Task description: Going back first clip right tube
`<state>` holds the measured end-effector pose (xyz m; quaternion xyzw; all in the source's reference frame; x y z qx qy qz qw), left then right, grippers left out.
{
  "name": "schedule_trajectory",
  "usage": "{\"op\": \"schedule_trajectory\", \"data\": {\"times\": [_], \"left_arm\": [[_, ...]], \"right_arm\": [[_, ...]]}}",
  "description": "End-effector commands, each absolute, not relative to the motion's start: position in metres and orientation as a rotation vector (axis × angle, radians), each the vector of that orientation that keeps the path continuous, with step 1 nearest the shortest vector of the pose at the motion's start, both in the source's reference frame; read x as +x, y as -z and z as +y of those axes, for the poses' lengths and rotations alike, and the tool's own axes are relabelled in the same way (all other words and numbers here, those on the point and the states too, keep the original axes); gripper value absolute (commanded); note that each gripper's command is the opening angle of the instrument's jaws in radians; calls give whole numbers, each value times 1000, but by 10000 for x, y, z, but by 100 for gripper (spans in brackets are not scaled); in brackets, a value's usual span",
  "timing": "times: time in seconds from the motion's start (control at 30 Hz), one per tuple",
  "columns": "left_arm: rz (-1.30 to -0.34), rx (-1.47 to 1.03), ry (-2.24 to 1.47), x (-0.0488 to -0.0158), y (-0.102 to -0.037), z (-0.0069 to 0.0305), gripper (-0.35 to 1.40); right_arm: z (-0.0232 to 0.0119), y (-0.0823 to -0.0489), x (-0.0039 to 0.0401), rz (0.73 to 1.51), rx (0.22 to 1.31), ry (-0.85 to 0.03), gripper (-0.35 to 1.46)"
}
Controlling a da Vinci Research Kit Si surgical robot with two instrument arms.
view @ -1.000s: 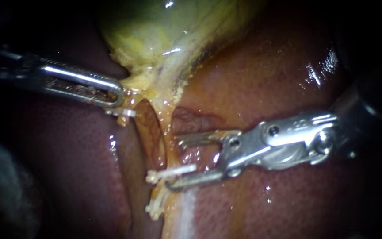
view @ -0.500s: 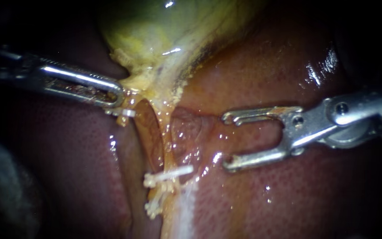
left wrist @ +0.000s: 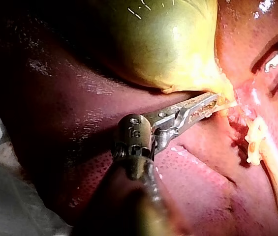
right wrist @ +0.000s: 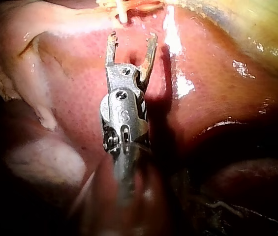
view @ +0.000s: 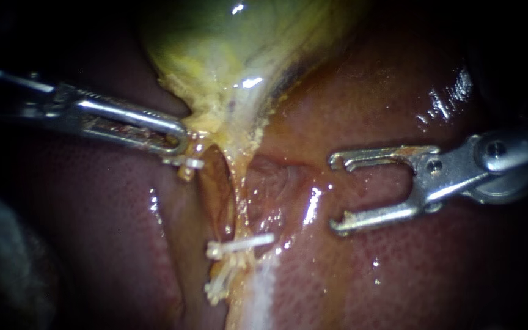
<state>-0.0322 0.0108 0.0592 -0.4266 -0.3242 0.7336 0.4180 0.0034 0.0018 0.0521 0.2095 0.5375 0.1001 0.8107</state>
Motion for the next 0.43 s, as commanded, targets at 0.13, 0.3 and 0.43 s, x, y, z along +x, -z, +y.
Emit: {"op": "schedule_trajectory", "data": {"times": [0.13, 0.3, 0.43], "left_arm": [[-817, -1070, -1843, -333, -601, 105, -35], [-820, -1070, -1844, -334, -602, 105, -35], [-820, -1068, -1846, -332, -602, 104, -35]], "right_arm": [[18, -521, 32, 1149, 448, -213, 50], [18, -521, 32, 1149, 448, -213, 50], [18, -520, 31, 1149, 449, -214, 50]]}}
